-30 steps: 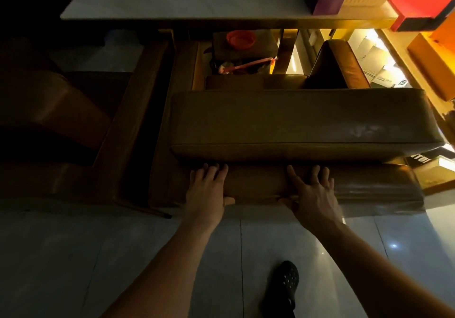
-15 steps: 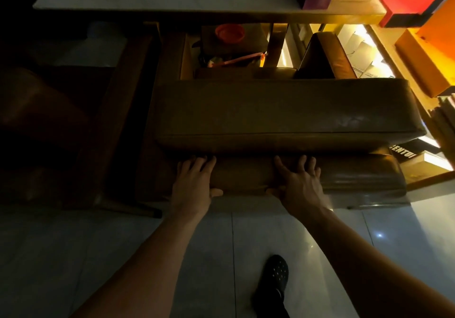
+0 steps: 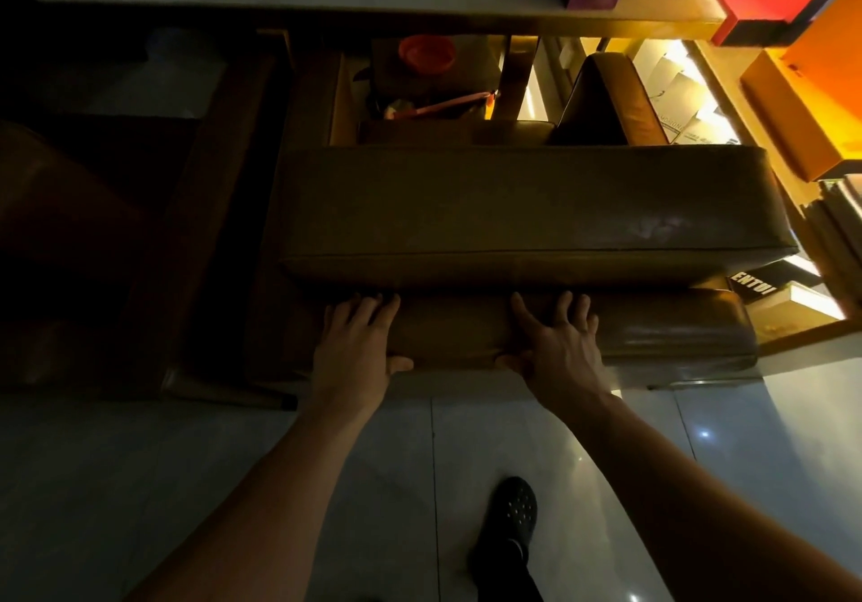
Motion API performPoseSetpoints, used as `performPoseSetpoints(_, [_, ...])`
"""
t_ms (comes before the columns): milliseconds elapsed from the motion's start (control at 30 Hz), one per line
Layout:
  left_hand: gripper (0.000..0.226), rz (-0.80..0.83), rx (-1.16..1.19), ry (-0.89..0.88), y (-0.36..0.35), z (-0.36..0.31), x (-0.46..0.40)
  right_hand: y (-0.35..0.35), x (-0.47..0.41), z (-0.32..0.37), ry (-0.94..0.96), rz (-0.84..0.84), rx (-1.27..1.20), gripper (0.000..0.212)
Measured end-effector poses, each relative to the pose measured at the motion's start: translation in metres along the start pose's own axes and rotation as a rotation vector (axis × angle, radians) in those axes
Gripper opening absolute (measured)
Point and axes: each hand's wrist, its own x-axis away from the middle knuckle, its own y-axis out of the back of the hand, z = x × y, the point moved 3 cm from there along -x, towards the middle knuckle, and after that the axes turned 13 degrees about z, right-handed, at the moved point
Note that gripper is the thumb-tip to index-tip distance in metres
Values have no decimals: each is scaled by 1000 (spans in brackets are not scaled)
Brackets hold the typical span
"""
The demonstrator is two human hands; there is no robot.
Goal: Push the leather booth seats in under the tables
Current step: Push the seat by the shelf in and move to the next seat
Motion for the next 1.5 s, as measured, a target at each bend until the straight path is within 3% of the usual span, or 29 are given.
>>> performPoseSetpoints(867, [84, 10, -12, 8, -1, 0, -7, 3, -1, 1, 0, -12, -31, 87])
performPoseSetpoints(1233, [87, 71, -19, 69, 2, -6, -8, 3, -1, 1, -9, 28, 2, 89])
performPoseSetpoints(1500, [87, 237, 74, 112, 22, -13, 20, 16, 11, 1, -36, 99, 20, 91])
